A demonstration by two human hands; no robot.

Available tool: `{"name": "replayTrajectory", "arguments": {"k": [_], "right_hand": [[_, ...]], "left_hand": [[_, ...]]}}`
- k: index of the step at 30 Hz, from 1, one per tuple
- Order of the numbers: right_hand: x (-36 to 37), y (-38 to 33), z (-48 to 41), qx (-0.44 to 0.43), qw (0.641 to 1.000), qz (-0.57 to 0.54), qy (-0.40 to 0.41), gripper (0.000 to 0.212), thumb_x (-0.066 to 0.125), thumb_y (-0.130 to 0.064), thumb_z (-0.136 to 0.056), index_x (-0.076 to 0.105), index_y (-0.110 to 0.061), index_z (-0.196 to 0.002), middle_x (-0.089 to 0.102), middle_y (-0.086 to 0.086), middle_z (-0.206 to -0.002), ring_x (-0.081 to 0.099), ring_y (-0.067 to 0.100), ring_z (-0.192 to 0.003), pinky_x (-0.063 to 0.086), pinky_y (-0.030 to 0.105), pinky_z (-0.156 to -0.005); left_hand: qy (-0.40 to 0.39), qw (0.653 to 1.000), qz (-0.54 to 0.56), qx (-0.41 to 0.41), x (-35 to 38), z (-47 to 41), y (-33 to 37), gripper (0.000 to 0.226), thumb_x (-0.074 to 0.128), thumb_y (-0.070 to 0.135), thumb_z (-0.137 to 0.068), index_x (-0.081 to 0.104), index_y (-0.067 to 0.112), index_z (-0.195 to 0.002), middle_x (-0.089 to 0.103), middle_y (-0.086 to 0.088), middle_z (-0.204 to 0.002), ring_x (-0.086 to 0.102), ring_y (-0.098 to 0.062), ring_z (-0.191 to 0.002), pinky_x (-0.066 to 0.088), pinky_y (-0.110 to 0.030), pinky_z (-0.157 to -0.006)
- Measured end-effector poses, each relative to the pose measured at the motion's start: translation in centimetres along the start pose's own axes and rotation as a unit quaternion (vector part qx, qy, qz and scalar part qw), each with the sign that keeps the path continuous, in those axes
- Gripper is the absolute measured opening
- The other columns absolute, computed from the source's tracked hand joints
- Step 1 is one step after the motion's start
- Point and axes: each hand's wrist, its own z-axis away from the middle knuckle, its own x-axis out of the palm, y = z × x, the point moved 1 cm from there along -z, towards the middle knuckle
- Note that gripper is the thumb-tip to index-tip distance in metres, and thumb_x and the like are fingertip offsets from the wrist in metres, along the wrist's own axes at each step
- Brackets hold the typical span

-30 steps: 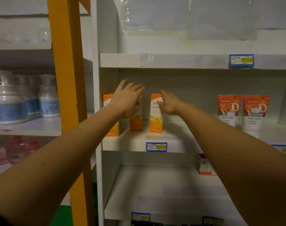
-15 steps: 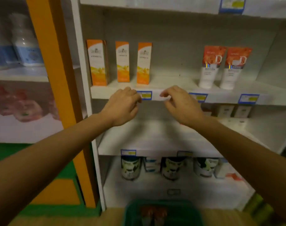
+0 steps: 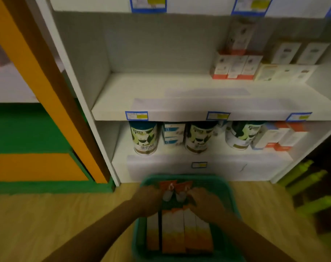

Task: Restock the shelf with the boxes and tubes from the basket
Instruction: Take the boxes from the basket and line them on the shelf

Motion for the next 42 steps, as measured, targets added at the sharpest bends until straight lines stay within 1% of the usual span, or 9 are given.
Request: {"name": "replayTrajectory", "arguments": {"k": [4,8,13,20,26,31,37,40,42], "right_hand": [[5.4,1.5,-2.9,-0.013,0.991,0.064,-0.113,0.062,0.054,-0.038,-0.089,0.031,-0.017,-0.143,0.032,0.005,-0.151,0.031,0.024,-0.137,0.032,0.037,-0.109],[8.5,2.0,-5.6,-0.015,0.983,0.102,-0.15,0.073,0.068,-0.04,-0.077,0.037,-0.011,-0.136,0.038,0.008,-0.142,0.035,0.027,-0.128,0.036,0.037,-0.102],[11.8,2.1,-8.2,-0.025,0.979,0.123,-0.163,0.08,0.075,-0.04,-0.071,0.037,-0.011,-0.134,0.041,0.008,-0.14,0.031,0.027,-0.13,0.028,0.037,-0.103],[13.2,2.2,-9.5,-0.02,0.977,0.164,-0.138,0.087,0.08,-0.044,-0.062,0.04,-0.009,-0.13,0.045,0.009,-0.136,0.032,0.027,-0.127,0.022,0.038,-0.105],[12.9,2.1,-9.4,0.003,0.968,0.199,-0.153,0.084,0.077,-0.047,-0.064,0.043,-0.008,-0.129,0.04,0.014,-0.138,0.029,0.032,-0.129,0.021,0.041,-0.109],[10.5,1.9,-8.8,0.01,0.977,0.14,-0.159,0.052,0.07,-0.045,-0.074,0.055,-0.014,-0.113,0.052,0.009,-0.12,0.039,0.028,-0.123,0.028,0.036,-0.102],[5.2,0.3,-5.9,-0.016,0.98,0.113,-0.161,0.023,0.067,-0.034,-0.081,0.06,-0.012,-0.078,0.055,0.008,-0.089,0.052,0.024,-0.09,0.031,0.03,-0.072],[0.9,-1.3,-3.5,-0.033,0.985,0.107,-0.128,0.039,0.069,-0.038,-0.078,0.065,-0.013,-0.109,0.058,0.01,-0.103,0.052,0.027,-0.113,0.037,0.032,-0.086],[-2.7,-2.1,-2.0,-0.036,0.99,0.088,-0.101,0.033,0.069,-0.041,-0.077,0.066,-0.016,-0.098,0.057,0.002,-0.091,0.055,0.025,-0.106,0.041,0.034,-0.095]], "left_hand": [[-0.071,0.996,0.026,-0.045,5.5,-3.4,-2.1,0.03,0.04,0.017,-0.093,0.057,0.003,-0.114,0.061,-0.016,-0.12,0.06,-0.03,-0.105,0.045,-0.032,-0.075],[-0.128,0.989,0.025,-0.07,9.4,-5.9,-3.6,0.044,0.044,0.026,-0.094,0.044,0.008,-0.134,0.049,-0.015,-0.137,0.048,-0.031,-0.125,0.043,-0.037,-0.1],[-0.148,0.984,0.043,-0.087,12.7,-8.8,-4.3,0.056,0.058,0.025,-0.087,0.038,0.006,-0.136,0.044,-0.017,-0.14,0.042,-0.031,-0.13,0.037,-0.037,-0.106],[-0.153,0.982,-0.089,-0.068,14.9,-11.0,-4.2,0.086,0.068,0.036,-0.08,0.022,0.003,-0.144,0.031,-0.016,-0.15,0.022,-0.032,-0.143,0.007,-0.044,-0.12],[-0.176,0.979,-0.089,-0.049,14.4,-11.8,-4.4,0.103,0.07,0.047,-0.074,0.012,0.004,-0.148,0.014,-0.017,-0.157,0.009,-0.036,-0.146,0.005,-0.048,-0.121],[-0.211,0.975,0.045,-0.041,12.2,-11.8,-5.1,0.062,0.071,0.031,-0.078,0.049,0.008,-0.131,0.052,-0.015,-0.135,0.048,-0.032,-0.125,0.041,-0.041,-0.106],[-0.147,0.986,0.078,-0.019,6.6,-7.8,-4.7,0.038,0.067,0.033,-0.081,0.064,0.008,-0.109,0.057,0.0,-0.09,0.058,-0.018,-0.091,0.043,-0.029,-0.076],[-0.083,0.995,0.054,-0.001,1.9,-4.5,-4.5,0.04,0.069,0.038,-0.078,0.065,0.008,-0.103,0.055,0.001,-0.079,0.052,-0.019,-0.084,0.042,-0.03,-0.073],[-0.039,0.998,0.054,0.006,-1.8,-2.2,-4.2,0.04,0.069,0.039,-0.077,0.064,0.013,-0.108,0.064,-0.003,-0.1,0.058,-0.022,-0.097,0.046,-0.033,-0.082]]}}
